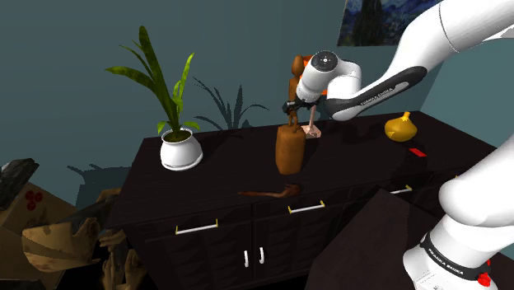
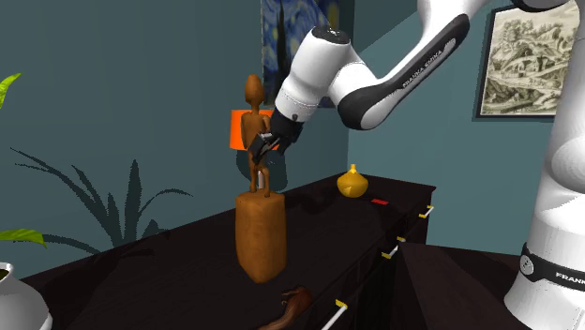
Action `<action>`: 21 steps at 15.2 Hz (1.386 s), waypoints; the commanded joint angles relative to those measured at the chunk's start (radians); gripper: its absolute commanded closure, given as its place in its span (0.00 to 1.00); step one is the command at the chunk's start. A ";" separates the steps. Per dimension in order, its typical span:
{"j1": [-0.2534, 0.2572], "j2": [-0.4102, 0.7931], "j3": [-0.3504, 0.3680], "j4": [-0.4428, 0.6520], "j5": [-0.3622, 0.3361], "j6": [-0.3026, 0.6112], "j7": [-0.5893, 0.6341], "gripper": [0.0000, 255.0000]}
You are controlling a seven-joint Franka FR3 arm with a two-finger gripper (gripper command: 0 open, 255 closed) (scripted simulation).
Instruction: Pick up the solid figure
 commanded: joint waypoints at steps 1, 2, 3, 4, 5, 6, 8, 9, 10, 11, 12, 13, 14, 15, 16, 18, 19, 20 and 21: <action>-0.003 0.032 0.002 0.015 -0.083 -0.001 0.076 0.00; -0.003 0.042 0.001 0.014 -0.105 0.002 0.097 0.00; -0.002 0.051 0.000 0.014 -0.128 0.004 0.118 0.00; -0.002 0.061 -0.002 0.013 -0.151 0.006 0.139 0.00; -0.001 0.071 -0.003 0.013 -0.174 0.008 0.160 0.00; 0.000 0.082 -0.004 0.013 -0.197 0.009 0.181 0.00; 0.001 0.088 -0.005 0.013 -0.210 0.010 0.193 0.00; 0.001 0.088 -0.005 0.013 -0.210 0.010 0.193 0.00; 0.001 0.088 -0.005 0.013 -0.209 0.009 0.192 1.00; 0.001 0.088 -0.005 0.014 -0.209 0.009 0.192 1.00; 0.001 0.088 -0.005 0.014 -0.209 0.009 0.192 1.00; 0.001 0.088 -0.005 0.014 -0.209 0.008 0.192 1.00; 0.001 0.088 -0.005 0.013 -0.209 0.009 0.192 1.00; 0.001 0.088 -0.006 0.014 -0.210 0.009 0.192 1.00; 0.001 0.088 -0.005 0.014 -0.210 0.009 0.192 1.00; 0.000 0.090 -0.006 0.016 -0.208 0.009 0.189 1.00; 0.001 0.088 -0.005 0.013 -0.210 0.009 0.193 1.00; -0.001 0.077 -0.003 0.013 -0.187 0.008 0.172 1.00; -0.002 0.067 -0.002 0.013 -0.164 0.007 0.151 1.00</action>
